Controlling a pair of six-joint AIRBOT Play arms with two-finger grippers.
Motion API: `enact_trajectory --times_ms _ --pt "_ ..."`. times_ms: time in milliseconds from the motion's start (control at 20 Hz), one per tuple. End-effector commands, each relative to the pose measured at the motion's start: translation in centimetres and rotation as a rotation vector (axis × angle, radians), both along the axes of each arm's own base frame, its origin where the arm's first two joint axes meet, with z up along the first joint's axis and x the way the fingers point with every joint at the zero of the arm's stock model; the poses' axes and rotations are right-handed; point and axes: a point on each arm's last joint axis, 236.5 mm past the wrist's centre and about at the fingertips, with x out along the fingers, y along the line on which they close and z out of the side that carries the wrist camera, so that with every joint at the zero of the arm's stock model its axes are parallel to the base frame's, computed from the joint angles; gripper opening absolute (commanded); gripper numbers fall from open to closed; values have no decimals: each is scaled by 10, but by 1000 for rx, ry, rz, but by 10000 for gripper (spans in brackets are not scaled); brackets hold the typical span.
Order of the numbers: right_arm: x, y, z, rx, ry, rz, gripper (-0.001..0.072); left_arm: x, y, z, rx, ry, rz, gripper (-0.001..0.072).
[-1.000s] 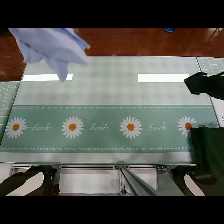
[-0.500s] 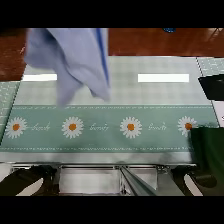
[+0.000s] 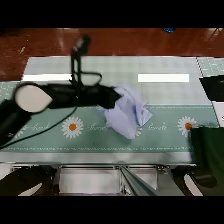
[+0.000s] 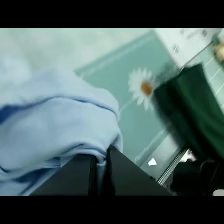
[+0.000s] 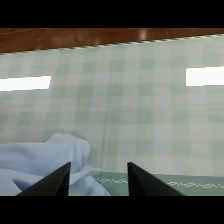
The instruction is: Fold the shirts.
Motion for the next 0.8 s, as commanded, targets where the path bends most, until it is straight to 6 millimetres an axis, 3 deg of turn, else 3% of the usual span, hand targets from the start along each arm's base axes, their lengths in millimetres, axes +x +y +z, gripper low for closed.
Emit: enact_trajectory --times_ms 0,100,200,250,300,350,400,450,550,600,650,750 --pt "2 1 -13 5 53 1 409 -22 -5 -96 66 185 23 26" --pt "8 2 -29 -2 118 3 409 -29 -8 -138 138 263 5 26" --pt "18 2 -49 -10 185 2 409 -28 -7 -165 181 312 11 40" --pt "24 0 -57 -23 211 -6 409 -23 -3 -169 187 329 24 195" --pt "30 -9 -66 -53 233 -32 409 -15 5 -164 183 344 36 390" --pt "35 -27 -73 -111 252 -81 409 -5 16 -153 178 352 36 484" --pt "36 -51 -77 -171 265 -147 409 8 31 -134 172 334 18 501" --pt "31 -89 -80 -252 293 -247 409 23 48 -112 163 291 8 501" --pt "1 -160 -93 -346 423 -464 409 70 99 -65 117 184 120 501" --pt "-13 -180 -105 -329 482 -526 409 96 132 -50 94 141 226 501" --pt "-22 -187 -124 -273 531 -550 409 113 160 -48 83 135 315 501" --pt "-31 -168 -172 -104 610 -500 409 116 194 -80 98 245 380 501"
